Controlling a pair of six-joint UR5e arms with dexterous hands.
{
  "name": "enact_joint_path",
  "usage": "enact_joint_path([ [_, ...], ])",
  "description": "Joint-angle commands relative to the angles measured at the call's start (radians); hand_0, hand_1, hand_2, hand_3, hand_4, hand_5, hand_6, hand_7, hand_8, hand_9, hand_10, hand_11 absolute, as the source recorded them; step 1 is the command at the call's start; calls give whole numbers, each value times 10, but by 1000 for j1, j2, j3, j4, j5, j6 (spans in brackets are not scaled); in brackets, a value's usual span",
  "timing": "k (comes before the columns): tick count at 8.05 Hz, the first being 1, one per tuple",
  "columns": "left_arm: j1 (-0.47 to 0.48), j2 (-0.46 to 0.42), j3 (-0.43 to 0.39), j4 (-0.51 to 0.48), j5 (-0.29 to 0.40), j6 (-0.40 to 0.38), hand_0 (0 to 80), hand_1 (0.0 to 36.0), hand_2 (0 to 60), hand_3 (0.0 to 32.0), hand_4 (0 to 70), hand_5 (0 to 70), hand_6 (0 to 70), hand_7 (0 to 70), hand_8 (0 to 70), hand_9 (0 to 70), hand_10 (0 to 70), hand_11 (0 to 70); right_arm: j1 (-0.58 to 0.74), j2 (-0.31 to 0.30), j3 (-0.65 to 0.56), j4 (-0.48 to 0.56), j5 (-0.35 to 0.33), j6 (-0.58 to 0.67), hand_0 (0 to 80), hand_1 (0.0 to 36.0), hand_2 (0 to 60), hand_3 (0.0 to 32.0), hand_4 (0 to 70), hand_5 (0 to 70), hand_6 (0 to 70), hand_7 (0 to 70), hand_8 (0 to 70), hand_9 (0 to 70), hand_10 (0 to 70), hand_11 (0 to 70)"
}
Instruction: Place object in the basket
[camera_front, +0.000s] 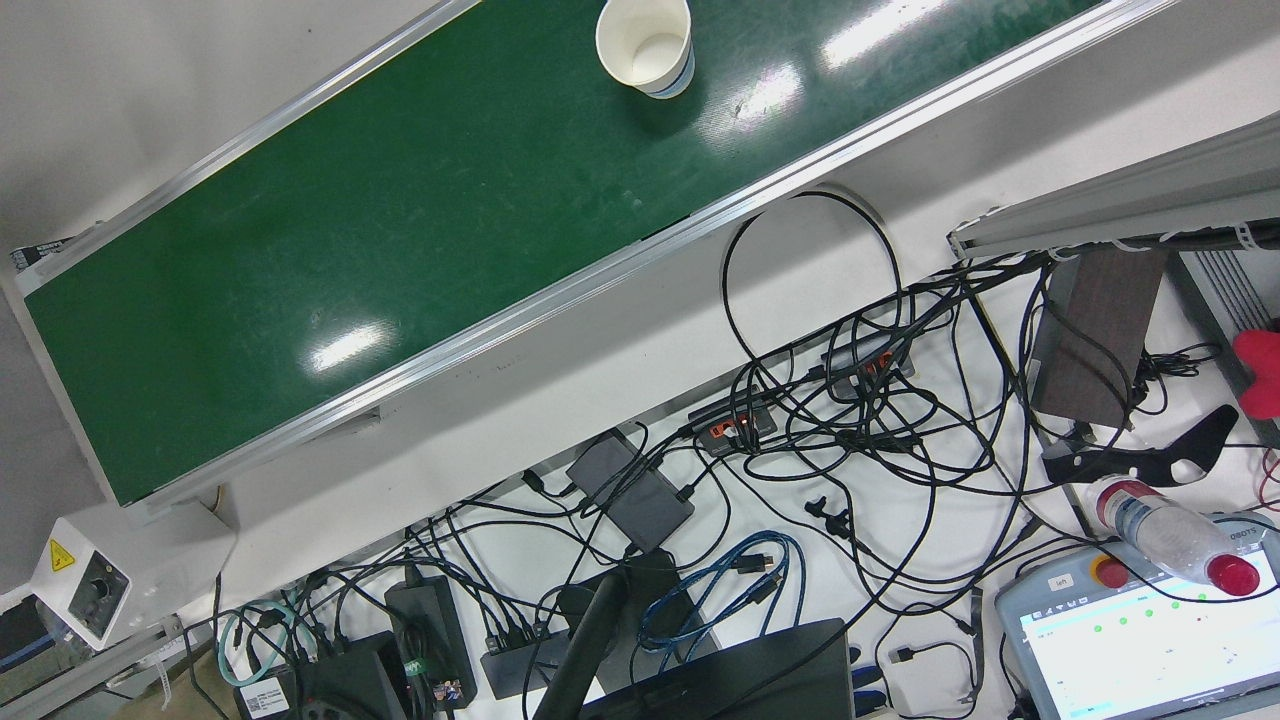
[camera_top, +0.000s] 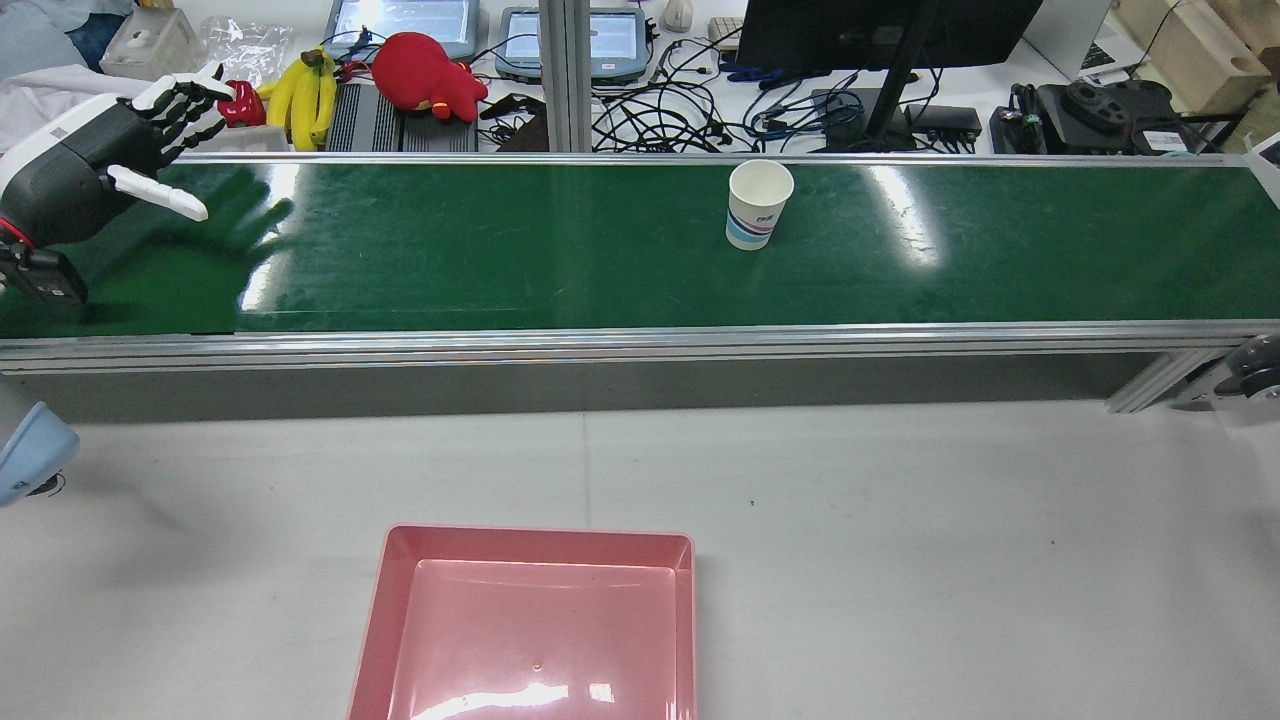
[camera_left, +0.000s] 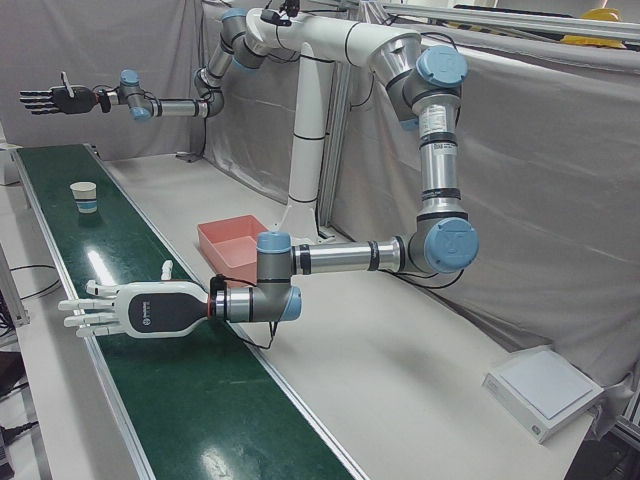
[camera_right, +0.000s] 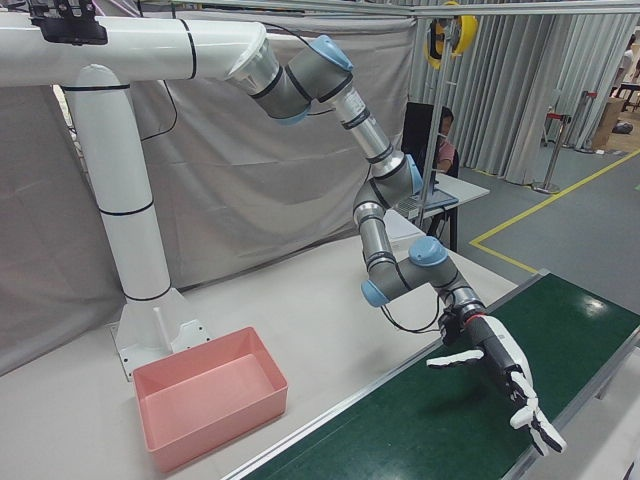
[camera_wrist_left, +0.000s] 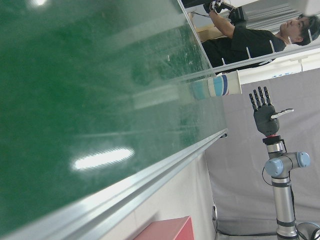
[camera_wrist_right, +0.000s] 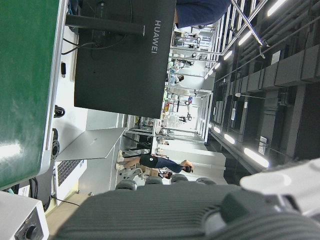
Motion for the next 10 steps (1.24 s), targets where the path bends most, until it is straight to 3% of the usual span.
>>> enact_joint_path([
  [1,0,0,-2,1,3,-3,545,116,0,50,0,423,11,2,0,0,35,69,2,0,0,0,0,0,0,0,0,0,0,0,0,0,0,0,0,0],
  [10,-5,2,-11,18,17,-7,548,119,0,50,0,418,12,5,1,0,34,68,0,0,0,0,0,0,0,0,0,0,0,0,0,0,0,0,0,0],
])
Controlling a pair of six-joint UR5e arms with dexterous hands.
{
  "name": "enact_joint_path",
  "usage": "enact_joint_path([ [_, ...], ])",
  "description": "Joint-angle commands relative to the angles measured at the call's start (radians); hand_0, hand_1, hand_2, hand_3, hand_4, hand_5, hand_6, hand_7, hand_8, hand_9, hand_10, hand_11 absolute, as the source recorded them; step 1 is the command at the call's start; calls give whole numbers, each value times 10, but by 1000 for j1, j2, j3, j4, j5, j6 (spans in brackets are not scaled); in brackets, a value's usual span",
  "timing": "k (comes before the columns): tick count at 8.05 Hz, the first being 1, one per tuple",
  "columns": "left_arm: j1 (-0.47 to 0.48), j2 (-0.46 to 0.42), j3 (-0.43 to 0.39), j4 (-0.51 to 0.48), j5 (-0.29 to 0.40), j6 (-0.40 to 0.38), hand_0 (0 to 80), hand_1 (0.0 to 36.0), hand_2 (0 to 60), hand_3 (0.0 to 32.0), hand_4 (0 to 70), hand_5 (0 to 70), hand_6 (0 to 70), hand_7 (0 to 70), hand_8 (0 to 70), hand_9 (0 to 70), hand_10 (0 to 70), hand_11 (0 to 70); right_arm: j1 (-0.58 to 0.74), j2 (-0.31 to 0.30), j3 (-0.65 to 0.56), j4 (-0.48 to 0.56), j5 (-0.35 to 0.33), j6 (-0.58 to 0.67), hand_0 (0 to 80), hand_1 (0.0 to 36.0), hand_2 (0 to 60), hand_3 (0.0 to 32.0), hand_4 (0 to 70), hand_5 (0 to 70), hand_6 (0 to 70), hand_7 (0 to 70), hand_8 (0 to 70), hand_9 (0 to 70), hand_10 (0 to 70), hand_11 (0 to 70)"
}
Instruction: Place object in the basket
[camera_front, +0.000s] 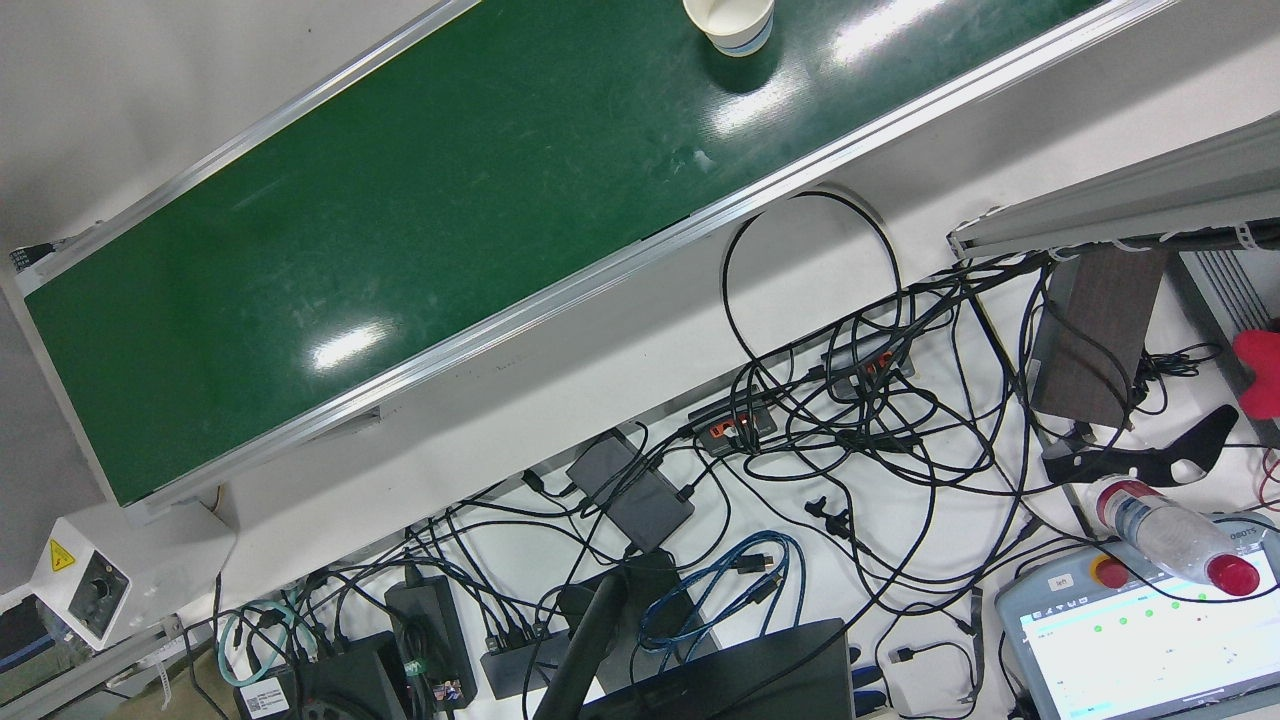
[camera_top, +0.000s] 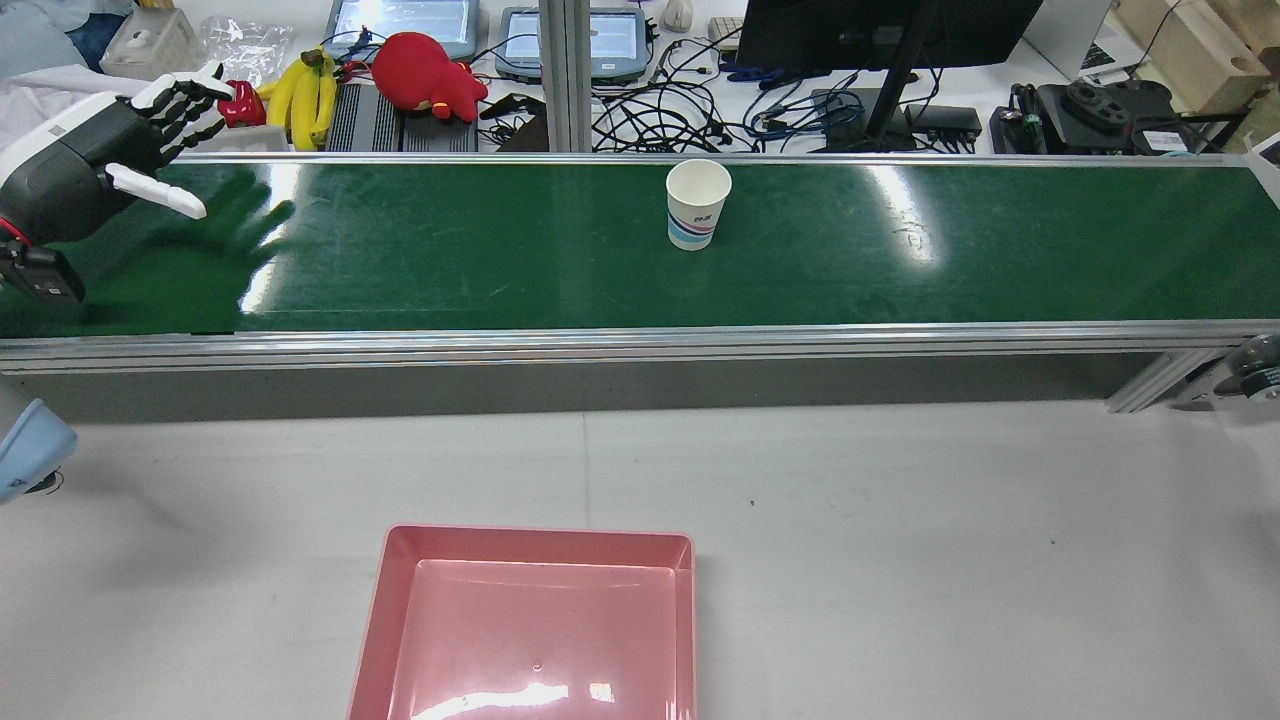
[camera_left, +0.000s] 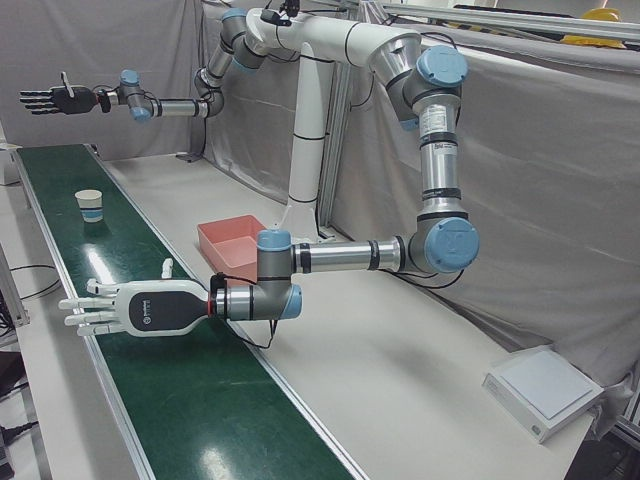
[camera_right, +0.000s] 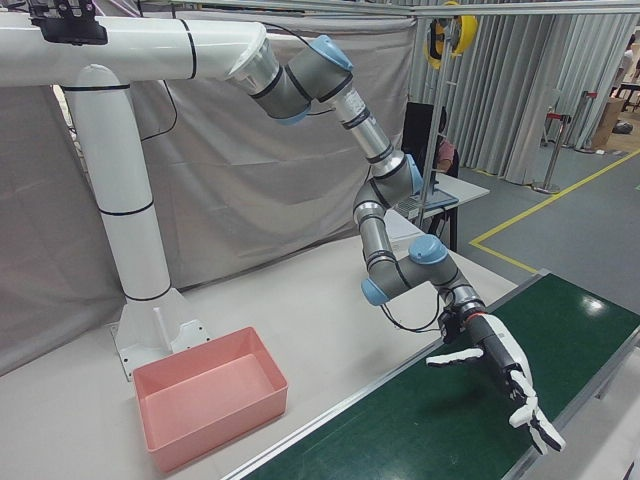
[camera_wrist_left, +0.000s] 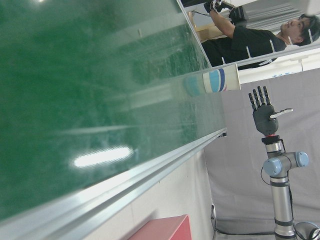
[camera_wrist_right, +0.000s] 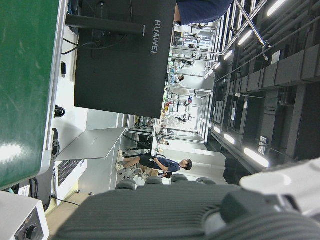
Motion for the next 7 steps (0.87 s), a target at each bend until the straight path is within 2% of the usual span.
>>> enact_joint_path([
  [1,-2,2,-2,0,5,-1,548,119,0,50,0,418,12,5,1,0,34,68,0,0,0,0,0,0,0,0,0,0,0,0,0,0,0,0,0,0],
  [7,-3,3,-23,11,5,-13,548,119,0,50,0,418,12,5,1,0,34,68,0,0,0,0,0,1,0,0,0,0,0,0,0,0,0,0,0,0],
])
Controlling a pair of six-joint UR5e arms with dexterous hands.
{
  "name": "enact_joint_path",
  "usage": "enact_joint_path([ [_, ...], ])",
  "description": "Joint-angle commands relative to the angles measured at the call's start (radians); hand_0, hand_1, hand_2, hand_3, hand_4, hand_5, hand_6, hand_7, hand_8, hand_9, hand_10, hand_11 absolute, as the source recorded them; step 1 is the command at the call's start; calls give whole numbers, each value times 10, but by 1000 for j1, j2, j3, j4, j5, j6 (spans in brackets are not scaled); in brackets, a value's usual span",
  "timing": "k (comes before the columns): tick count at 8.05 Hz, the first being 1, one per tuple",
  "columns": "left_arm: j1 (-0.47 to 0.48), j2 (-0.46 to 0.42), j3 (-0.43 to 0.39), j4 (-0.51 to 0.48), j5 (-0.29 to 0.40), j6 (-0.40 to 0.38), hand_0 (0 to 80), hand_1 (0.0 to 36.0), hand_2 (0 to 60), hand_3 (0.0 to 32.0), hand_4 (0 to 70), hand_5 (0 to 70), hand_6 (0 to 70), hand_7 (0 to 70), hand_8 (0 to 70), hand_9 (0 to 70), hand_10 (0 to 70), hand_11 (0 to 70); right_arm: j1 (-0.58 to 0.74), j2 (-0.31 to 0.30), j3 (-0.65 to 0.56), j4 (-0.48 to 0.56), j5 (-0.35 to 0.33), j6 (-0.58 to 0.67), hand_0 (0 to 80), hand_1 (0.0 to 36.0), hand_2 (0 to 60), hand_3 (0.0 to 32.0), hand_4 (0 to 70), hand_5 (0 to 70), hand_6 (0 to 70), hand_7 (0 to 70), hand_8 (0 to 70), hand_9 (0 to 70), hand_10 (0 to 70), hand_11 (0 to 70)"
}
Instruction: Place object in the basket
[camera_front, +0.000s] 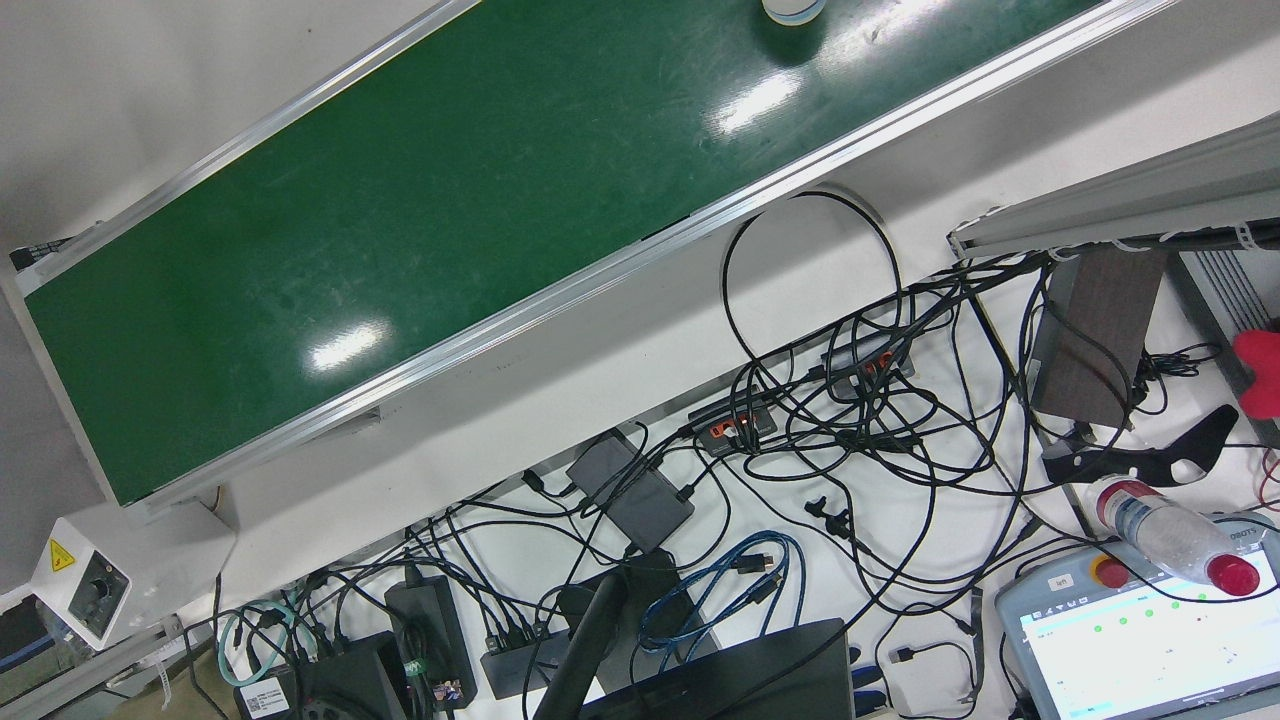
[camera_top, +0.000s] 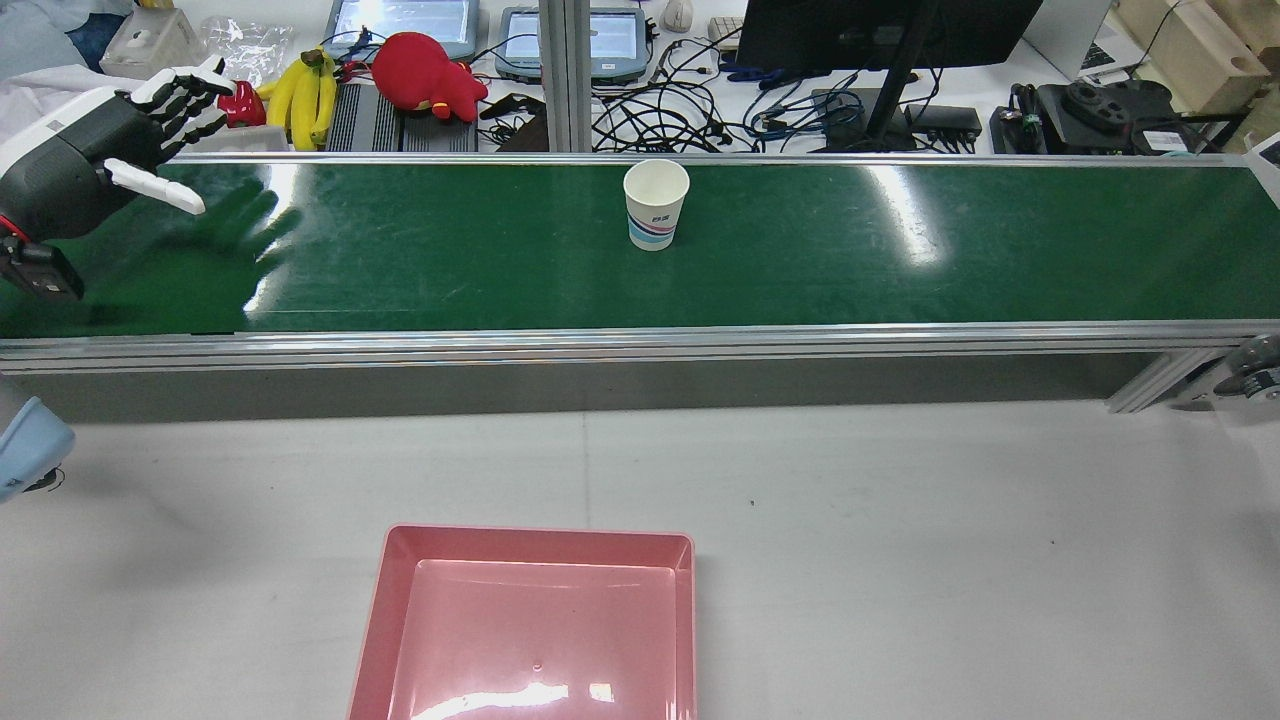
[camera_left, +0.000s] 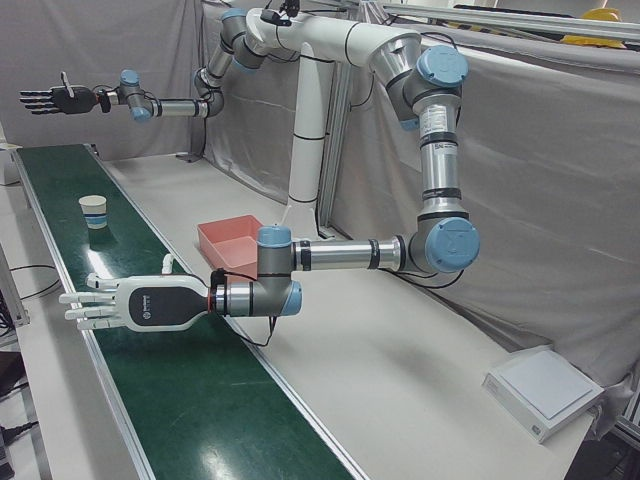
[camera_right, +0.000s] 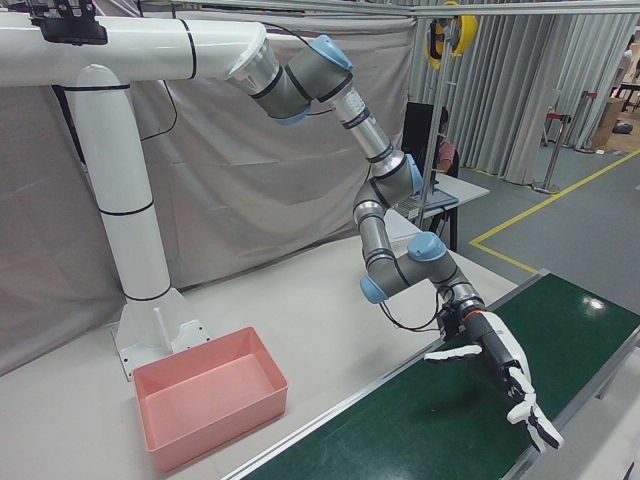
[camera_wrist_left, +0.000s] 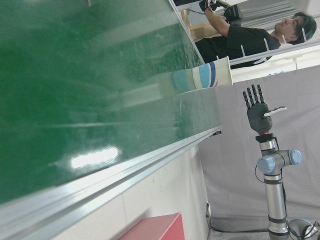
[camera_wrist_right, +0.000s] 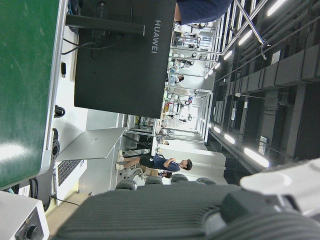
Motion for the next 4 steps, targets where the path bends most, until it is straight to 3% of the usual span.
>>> enact_joint_path([
  [1,-1,0,-8,3,11,-2,548,119,0,50,0,418,12,5,1,0,34,68,0,0,0,0,0,1,0,0,0,0,0,0,0,0,0,0,0,0],
  [4,-2,0,-21,12,26,0,552,122,0,52,0,417,11,6,1,0,33,68,0,0,0,0,0,-1,0,0,0,0,0,0,0,0,0,0,0,0],
])
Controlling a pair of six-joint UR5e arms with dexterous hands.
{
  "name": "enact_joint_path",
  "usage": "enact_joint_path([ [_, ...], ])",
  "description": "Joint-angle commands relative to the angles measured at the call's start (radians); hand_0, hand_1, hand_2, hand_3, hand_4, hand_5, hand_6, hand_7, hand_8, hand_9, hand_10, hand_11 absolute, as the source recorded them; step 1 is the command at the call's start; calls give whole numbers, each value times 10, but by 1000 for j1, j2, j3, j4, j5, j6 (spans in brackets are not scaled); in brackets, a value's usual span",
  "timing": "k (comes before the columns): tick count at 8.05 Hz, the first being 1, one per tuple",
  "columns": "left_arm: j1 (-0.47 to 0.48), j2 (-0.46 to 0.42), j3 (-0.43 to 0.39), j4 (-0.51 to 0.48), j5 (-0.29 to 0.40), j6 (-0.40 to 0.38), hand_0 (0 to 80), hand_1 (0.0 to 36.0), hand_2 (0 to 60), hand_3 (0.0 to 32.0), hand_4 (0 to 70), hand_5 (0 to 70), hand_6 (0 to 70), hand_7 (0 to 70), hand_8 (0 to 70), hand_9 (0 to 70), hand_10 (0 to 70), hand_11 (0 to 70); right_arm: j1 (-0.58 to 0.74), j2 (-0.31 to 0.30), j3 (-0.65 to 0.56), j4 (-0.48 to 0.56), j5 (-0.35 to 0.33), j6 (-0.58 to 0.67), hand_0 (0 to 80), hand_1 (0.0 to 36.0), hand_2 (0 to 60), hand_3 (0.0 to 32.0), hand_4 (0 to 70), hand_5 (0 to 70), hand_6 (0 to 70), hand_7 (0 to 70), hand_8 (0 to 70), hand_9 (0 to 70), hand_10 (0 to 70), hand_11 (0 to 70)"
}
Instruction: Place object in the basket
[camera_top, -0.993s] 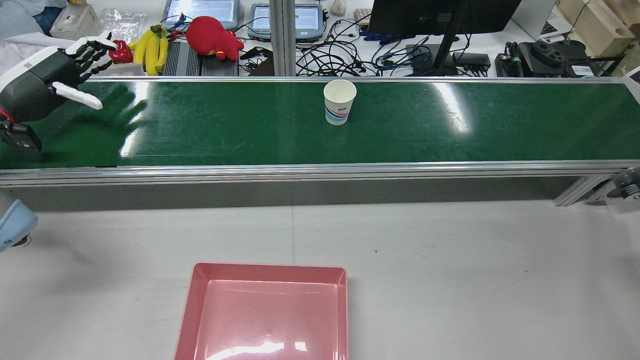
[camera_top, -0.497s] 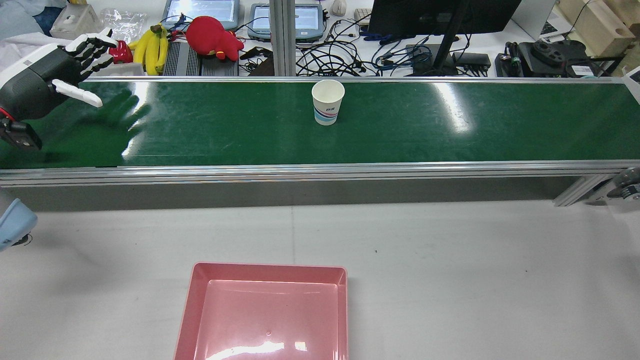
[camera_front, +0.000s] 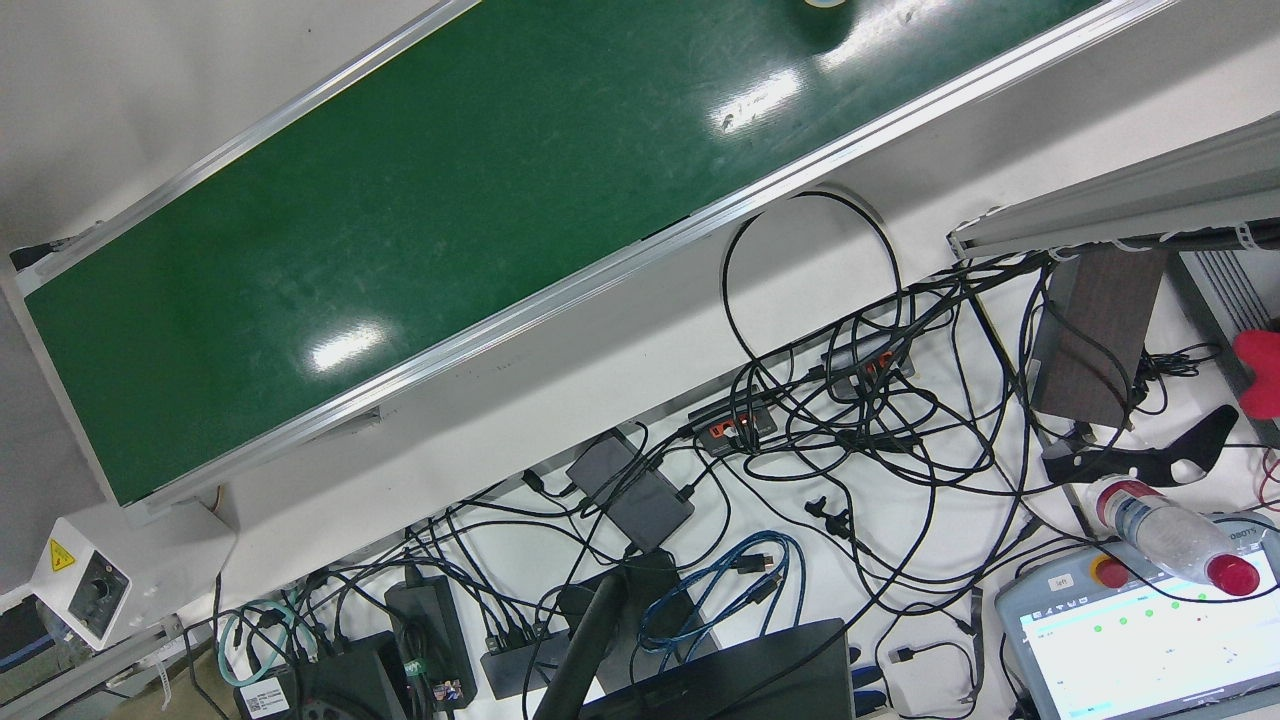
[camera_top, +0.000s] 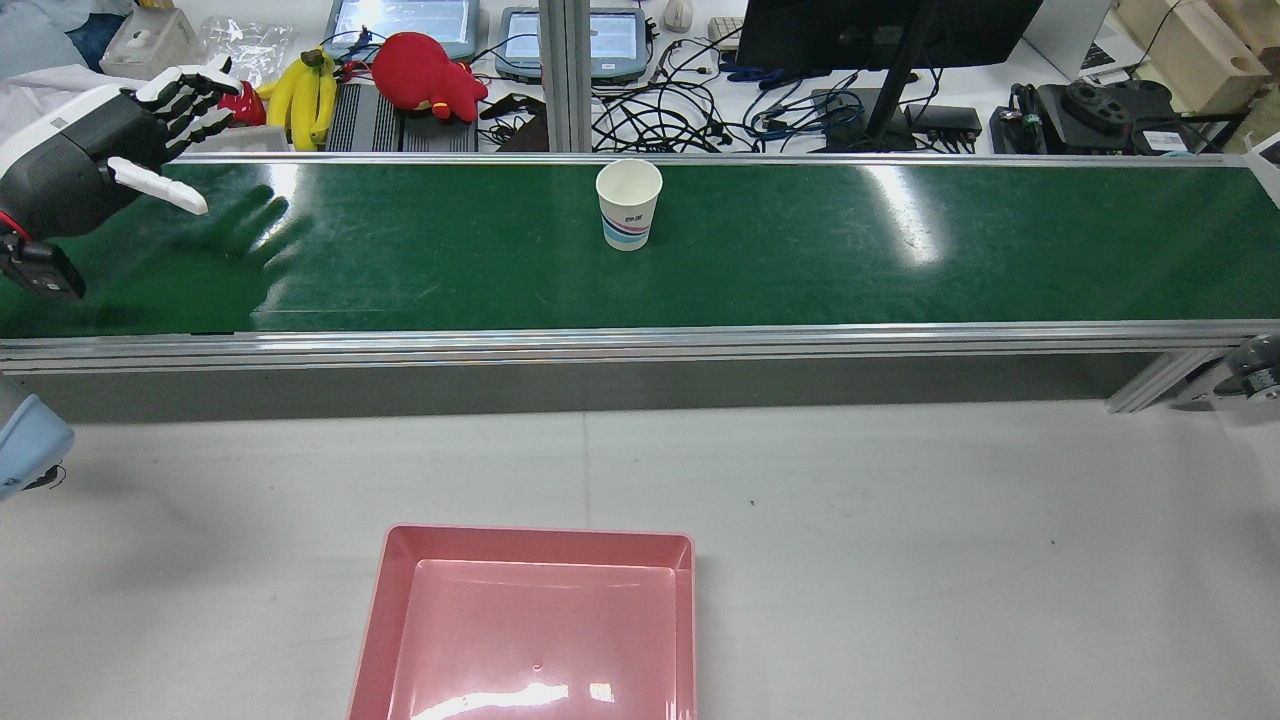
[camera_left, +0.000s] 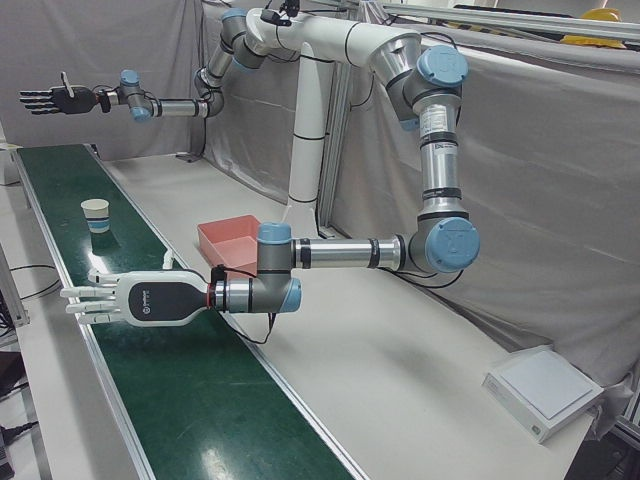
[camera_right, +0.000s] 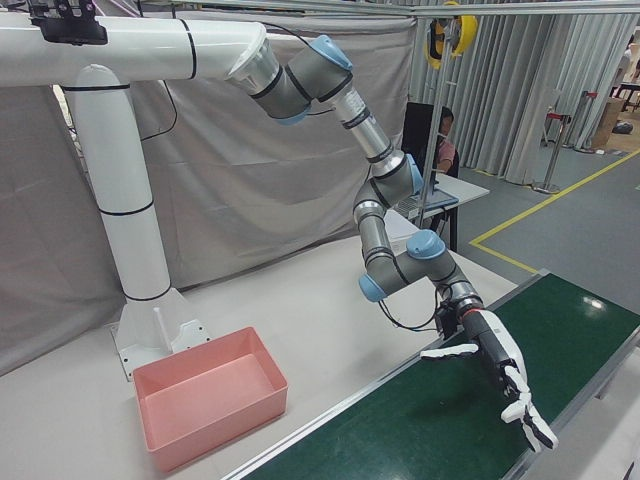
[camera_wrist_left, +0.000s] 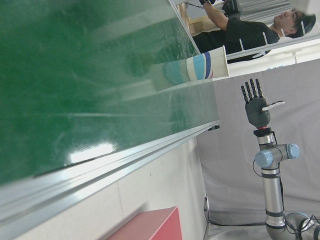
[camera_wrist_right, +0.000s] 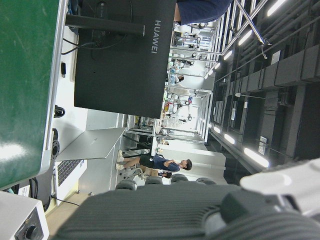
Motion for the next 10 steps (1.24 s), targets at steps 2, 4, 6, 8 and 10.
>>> enact_joint_path([
  [2,1,1,-4,4,5,1,552,122,0,52,0,417,11,6,1,0,33,68,0,-1,0,0,0,0,0,0,0,0,0,0,0,0,0,0,0,0],
  [4,-1,1,-5,4,8,1,552,122,0,52,0,417,11,6,1,0,33,68,0,0,0,0,0,0,0,0,0,0,0,0,0,0,0,0,0,0],
  [6,-1,-1,-13,5,9,1,552,122,0,52,0,417,11,6,1,0,33,68,0,0,0,0,0,1,0,0,0,0,0,0,0,0,0,0,0,0],
  [8,-1,2,-13,4,8,2,552,122,0,52,0,417,11,6,1,0,33,68,0,0,0,0,0,0,0,0,0,0,0,0,0,0,0,0,0,0],
  [10,-1,-2,-16,7,9,1,552,122,0,52,0,417,11,6,1,0,33,68,2,0,0,-2,0,0,0,0,0,0,0,0,0,0,0,0,0,0],
])
